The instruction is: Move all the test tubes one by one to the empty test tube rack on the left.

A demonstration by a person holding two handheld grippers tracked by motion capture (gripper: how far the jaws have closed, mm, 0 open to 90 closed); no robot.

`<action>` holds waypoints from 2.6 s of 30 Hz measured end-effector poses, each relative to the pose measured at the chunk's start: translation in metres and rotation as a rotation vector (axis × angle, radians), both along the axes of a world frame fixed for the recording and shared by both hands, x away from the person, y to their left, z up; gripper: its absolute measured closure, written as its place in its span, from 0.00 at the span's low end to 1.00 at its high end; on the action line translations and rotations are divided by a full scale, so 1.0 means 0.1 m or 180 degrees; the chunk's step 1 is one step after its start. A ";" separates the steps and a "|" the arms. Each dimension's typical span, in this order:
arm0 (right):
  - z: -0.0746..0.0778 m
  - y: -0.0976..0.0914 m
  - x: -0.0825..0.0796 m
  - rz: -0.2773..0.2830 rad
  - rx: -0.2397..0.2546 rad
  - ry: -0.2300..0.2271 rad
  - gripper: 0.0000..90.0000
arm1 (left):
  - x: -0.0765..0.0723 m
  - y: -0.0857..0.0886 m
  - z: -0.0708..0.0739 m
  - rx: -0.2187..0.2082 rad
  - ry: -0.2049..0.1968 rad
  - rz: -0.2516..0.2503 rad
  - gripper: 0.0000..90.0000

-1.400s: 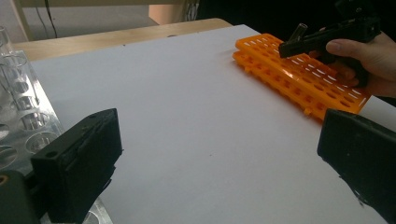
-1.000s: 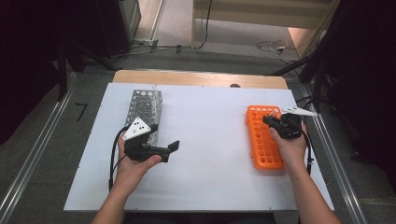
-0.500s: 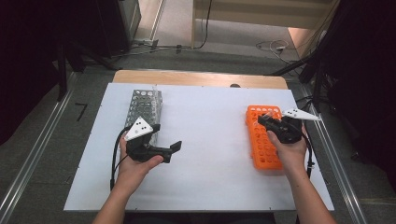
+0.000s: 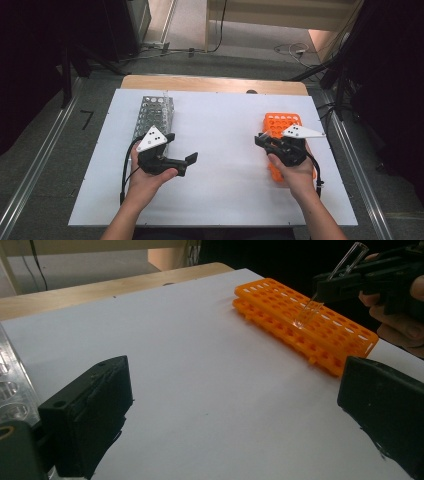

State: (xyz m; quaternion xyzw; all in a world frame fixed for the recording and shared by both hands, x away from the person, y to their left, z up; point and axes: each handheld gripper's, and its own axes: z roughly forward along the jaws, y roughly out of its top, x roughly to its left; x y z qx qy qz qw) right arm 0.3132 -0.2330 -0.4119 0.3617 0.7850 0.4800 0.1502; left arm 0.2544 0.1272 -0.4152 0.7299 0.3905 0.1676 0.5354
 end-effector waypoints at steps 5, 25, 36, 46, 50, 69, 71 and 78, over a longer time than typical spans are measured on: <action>-0.01 0.15 -0.10 0.0185 -0.0026 -0.0001 0.82 | -0.02 -0.07 0.02 0.0004 -0.0026 -0.0080 0.01; -0.16 0.72 -0.37 0.0797 -0.0217 0.0098 0.82 | -0.13 -0.40 0.04 -0.0074 -0.0140 -0.0444 0.39; -0.18 0.90 -0.45 0.0984 -0.0280 0.0130 0.82 | -0.16 -0.57 0.01 -0.0086 -0.0196 -0.0656 0.60; -0.17 0.98 -0.51 0.1091 -0.0309 0.0106 0.82 | -0.19 -0.68 -0.03 0.0017 -0.0223 -0.0751 0.75; -0.16 0.98 -0.52 0.1104 -0.0305 0.0111 0.82 | -0.19 -0.68 -0.03 0.0019 -0.0244 -0.0738 0.79; -0.10 0.90 -0.50 0.1136 -0.0191 0.0105 0.48 | -0.12 -0.55 0.02 -0.0062 -0.0338 -0.0450 0.83; -0.08 0.85 -0.49 0.1112 -0.0172 0.0092 0.40 | -0.10 -0.52 0.04 -0.0058 -0.0344 -0.0401 0.83; -0.07 0.63 -0.43 0.1014 -0.0080 0.0107 0.09 | -0.02 -0.39 0.10 -0.0064 -0.0348 -0.0273 0.83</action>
